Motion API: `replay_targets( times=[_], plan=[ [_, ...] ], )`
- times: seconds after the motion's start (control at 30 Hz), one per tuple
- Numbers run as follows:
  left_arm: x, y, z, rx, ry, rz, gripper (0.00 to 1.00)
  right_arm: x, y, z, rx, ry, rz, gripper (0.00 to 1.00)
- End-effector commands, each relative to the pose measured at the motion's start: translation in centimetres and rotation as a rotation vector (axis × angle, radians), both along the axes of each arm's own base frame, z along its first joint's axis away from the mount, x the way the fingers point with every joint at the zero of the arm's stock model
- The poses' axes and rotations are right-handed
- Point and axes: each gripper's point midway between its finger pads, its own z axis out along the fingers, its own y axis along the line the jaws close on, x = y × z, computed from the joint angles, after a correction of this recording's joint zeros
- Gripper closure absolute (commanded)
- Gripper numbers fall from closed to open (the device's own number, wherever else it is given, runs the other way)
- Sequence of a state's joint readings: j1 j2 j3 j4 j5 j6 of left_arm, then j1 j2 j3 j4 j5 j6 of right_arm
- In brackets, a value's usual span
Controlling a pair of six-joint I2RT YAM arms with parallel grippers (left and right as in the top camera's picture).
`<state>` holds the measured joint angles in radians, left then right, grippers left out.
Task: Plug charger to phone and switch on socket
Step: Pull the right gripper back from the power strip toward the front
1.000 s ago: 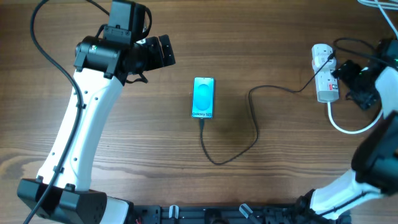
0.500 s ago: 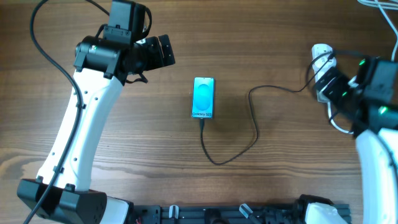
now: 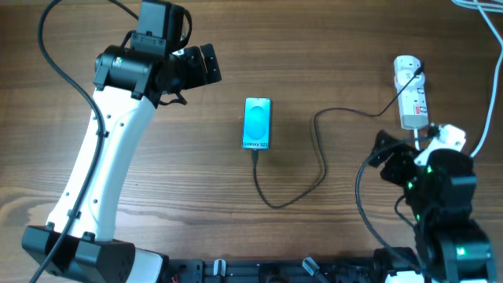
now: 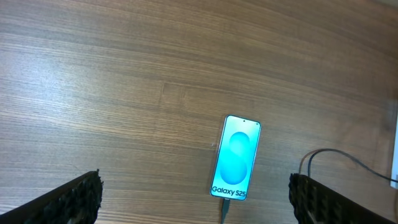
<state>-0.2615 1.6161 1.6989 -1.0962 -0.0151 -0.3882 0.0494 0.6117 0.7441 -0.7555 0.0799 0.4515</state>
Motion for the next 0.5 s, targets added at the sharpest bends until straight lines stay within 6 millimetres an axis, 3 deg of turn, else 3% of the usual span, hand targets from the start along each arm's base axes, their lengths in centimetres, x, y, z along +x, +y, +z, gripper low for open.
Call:
replay_targets(
  times=[0.0,0.17,0.27,0.47],
  plan=[
    [0.1,0.1,0.3,0.001,-0.011,0.015,0.0,-1.4,3.0,-0.7,0.099,0.034,0.145,0.0],
    [0.1,0.1,0.3,0.001,-0.011,0.015,0.0,-4.0,4.6,-3.0,0.182,0.176,0.203,0.0],
    [0.1,0.1,0.3,0.001,-0.011,0.015,0.0,-5.3,3.7,-4.5,0.158,0.258,0.158,0.0],
    [0.1,0.1,0.3,0.001,-0.011,0.015,0.0,-5.2,3.7,-4.4,0.155,0.252,0.158,0.0]
  ],
)
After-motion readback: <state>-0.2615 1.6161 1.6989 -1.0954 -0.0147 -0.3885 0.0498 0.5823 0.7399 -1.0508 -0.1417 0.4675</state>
